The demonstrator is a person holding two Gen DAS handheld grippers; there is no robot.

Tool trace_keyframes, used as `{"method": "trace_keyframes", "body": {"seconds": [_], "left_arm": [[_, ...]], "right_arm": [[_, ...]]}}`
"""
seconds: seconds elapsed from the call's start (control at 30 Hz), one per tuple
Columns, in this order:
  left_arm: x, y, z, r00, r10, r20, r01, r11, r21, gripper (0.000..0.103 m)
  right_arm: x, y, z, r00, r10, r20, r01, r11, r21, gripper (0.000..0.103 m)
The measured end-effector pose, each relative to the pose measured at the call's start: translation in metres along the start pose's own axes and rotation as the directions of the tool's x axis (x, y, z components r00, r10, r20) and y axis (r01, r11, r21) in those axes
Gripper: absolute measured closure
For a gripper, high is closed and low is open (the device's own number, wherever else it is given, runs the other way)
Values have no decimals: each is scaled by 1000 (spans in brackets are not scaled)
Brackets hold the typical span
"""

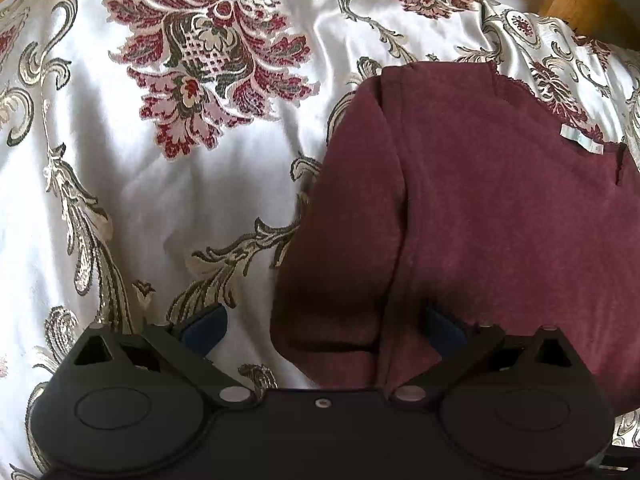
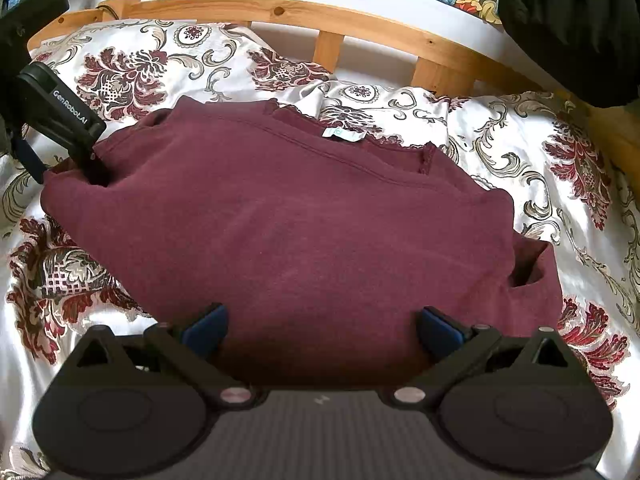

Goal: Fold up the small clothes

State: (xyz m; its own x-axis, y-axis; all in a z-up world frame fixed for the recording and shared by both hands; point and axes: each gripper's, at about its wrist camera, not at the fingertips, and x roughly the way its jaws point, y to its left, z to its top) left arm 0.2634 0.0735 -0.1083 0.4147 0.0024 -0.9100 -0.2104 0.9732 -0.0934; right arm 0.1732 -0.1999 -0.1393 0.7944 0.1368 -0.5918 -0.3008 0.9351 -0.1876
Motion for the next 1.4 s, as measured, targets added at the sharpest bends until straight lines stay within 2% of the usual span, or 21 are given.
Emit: {"method": "trace_keyframes", "body": {"seconds": [0.13, 0.33, 0.53, 0.73, 0.93, 1.13, 1.23, 1.3, 1.33, 1.4], "left_arm": [[3, 4, 5, 1000, -17, -15, 17, 1000, -14, 0], [13, 22, 22, 994, -98, -40, 94, 991, -98, 0], [15, 18, 21, 996, -83, -36, 80, 994, -81, 0], [11, 23, 21, 995, -99, -23, 97, 991, -97, 2], [-4, 23, 15, 990, -140, 23, 141, 987, -75, 18], [-15, 14, 8, 990, -131, 61, 133, 991, -30, 31], [-17, 12, 6, 988, -133, 75, 135, 991, -16, 42], [-21, 9, 6, 986, -136, 98, 137, 991, -4, 56], [-23, 8, 5, 984, -137, 111, 138, 990, 2, 60], [-29, 8, 3, 979, -148, 141, 147, 989, 11, 79]], "right_arm": [[0, 0, 0, 1000, 0, -1, 0, 1000, 0, 0], [0, 0, 0, 1000, -1, -1, 1, 1000, -10, 0], [0, 1, 0, 1000, -1, -2, 1, 1000, -10, 0], [-1, 1, 1, 1000, -1, -3, 1, 1000, -11, 0], [-1, 1, 0, 1000, -1, -3, 1, 1000, -12, 0], [-1, 1, 0, 1000, -2, -3, 2, 1000, -10, 0], [0, 1, -1, 1000, 1, -3, -1, 1000, -3, 0], [-1, 0, -2, 1000, 2, -4, -2, 1000, -2, 0], [-1, 0, -2, 1000, 2, -5, -2, 1000, -2, 0], [-1, 0, -1, 1000, 3, -14, -3, 1000, -2, 0]]}}
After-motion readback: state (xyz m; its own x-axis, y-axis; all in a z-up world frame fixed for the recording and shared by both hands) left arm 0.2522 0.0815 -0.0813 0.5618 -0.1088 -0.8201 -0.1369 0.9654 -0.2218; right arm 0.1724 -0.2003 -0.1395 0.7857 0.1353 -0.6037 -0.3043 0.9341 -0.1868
